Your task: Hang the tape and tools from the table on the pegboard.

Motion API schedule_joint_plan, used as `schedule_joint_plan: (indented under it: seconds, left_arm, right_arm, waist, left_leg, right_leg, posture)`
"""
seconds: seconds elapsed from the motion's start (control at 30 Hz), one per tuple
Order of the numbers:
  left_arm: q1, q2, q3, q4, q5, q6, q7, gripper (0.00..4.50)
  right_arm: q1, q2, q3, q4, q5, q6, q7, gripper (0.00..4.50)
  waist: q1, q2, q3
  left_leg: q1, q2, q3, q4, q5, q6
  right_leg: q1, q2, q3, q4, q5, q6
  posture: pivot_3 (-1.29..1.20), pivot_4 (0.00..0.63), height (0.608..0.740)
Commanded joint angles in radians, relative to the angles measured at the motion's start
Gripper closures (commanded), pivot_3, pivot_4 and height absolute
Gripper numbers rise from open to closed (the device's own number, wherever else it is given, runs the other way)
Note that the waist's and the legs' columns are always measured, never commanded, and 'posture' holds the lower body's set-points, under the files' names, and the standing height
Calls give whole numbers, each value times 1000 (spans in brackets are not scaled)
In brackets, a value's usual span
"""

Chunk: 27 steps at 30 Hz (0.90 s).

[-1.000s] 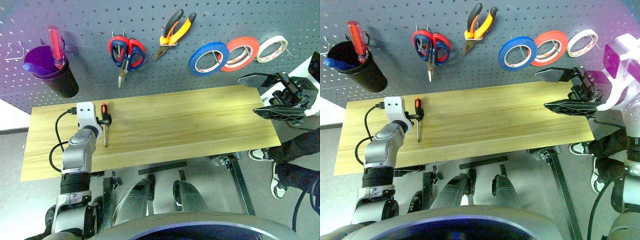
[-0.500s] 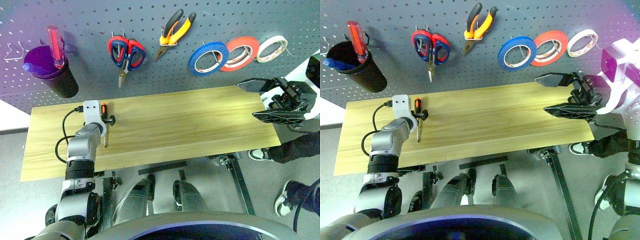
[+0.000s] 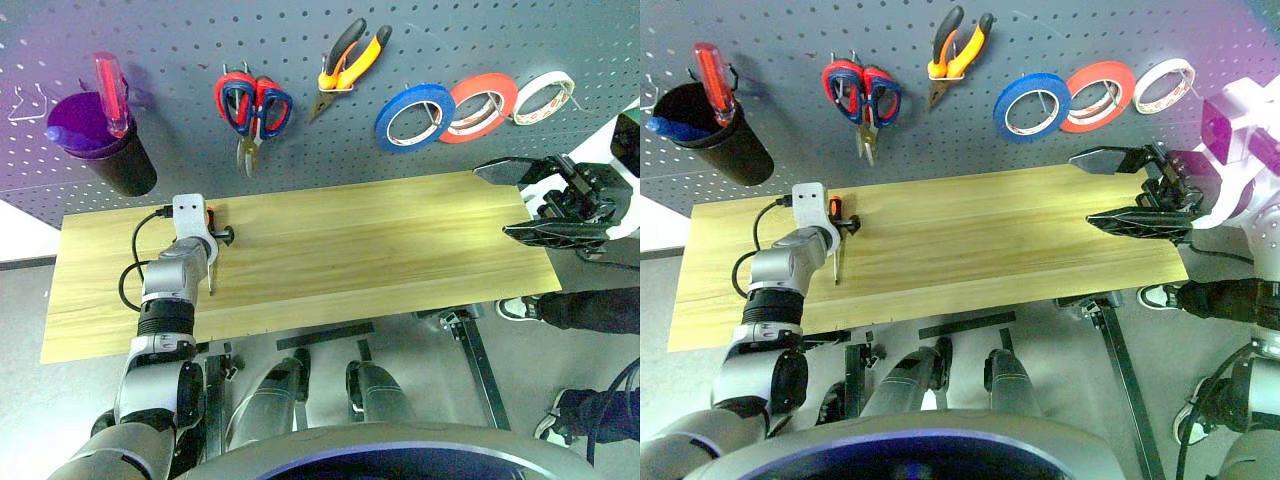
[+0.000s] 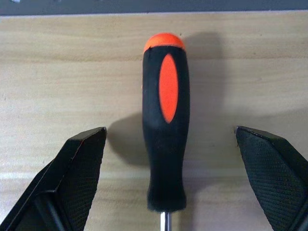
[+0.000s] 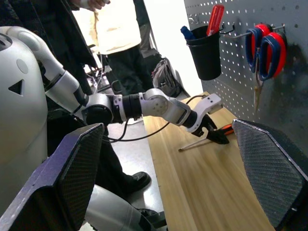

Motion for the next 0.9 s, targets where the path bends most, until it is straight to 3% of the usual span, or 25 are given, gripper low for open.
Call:
schedule_joint_plan:
  seconds: [0.03, 0.3, 0.6, 0.9]
  left_arm:
    - [-8, 2, 7, 24, -4, 2, 12, 1165]
    - [16, -10, 14, -19, -16, 37, 18, 3633]
    - [66, -22, 5, -113, -10, 130, 69, 3635]
    - [270, -5, -86, -452, 9, 217, 18, 3635]
  right_arm:
    - [-4, -22, -44, -19, -2, 0, 5, 0]
    - [-4, -21, -48, -17, -10, -5, 7, 0]
    - [-15, -14, -39, -3, -18, -10, 8, 0]
    - [-14, -12, -38, 3, -6, -16, 8, 0]
  waist:
    - [0, 0, 0]
    - [-1, 0, 0]
    - [0, 0, 0]
    - [0, 0, 0]
  left_leg:
    - [0, 0, 0, 0, 0, 0]
    - [0, 0, 0, 0, 0, 0]
    - [0, 0, 0, 0, 0, 0]
    - [0, 0, 0, -1, 0, 0]
  right_leg:
    - [0, 0, 0, 0, 0, 0]
    - [0, 0, 0, 0, 0, 0]
    - [0, 0, 0, 0, 0, 0]
    - [0, 0, 0, 0, 0, 0]
  posture:
    - [-188, 371, 740]
    - [-184, 370, 740]
    - [-175, 369, 740]
    - [-161, 366, 740]
